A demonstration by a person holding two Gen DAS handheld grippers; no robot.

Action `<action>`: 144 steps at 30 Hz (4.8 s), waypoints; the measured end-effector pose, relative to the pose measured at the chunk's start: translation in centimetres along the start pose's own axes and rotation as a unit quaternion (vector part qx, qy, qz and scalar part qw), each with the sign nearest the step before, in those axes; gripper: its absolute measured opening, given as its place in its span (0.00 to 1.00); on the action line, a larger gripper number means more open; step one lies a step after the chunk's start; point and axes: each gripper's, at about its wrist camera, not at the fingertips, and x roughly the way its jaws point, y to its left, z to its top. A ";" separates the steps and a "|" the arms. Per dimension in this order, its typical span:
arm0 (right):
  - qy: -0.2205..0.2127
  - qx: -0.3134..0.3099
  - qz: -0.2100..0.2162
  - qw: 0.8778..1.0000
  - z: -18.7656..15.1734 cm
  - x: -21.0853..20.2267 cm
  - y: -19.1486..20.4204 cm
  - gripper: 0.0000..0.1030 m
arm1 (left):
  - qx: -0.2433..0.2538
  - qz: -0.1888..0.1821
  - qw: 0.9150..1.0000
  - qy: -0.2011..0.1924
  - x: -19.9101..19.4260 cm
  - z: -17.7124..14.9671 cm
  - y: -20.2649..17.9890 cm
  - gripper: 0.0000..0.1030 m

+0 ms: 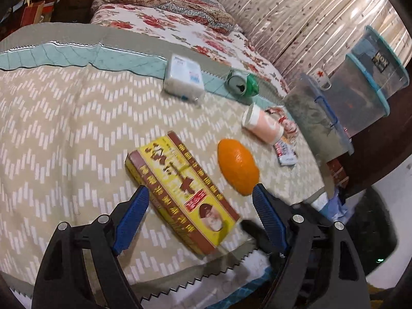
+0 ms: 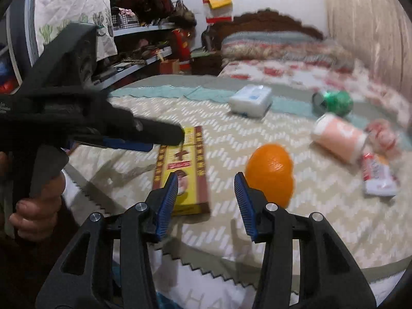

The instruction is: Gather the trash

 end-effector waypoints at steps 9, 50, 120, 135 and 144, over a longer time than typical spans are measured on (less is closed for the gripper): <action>0.041 0.090 -0.070 0.993 0.8 1.8 -6.5 0.72 | 0.016 0.044 0.999 0.022 2.4 -1.8 -0.5 0.77; 0.023 0.124 -0.098 0.987 -1.2 -0.5 -8.5 0.28 | 0.068 0.079 0.995 -0.002 4.6 0.5 -6.0 0.81; -0.023 0.148 -0.172 0.974 -6.5 -6.8 -11.9 0.27 | 0.209 0.110 0.971 -0.018 5.4 -2.6 -12.8 0.55; -0.092 0.271 -0.332 0.899 -11.4 -17.3 -27.5 0.26 | 0.359 -0.062 0.928 0.081 18.2 -1.0 -34.2 0.55; -0.098 0.342 -0.402 0.843 -15.1 -22.7 -38.8 0.35 | 0.422 -0.104 0.891 0.133 28.2 -2.1 -47.3 0.56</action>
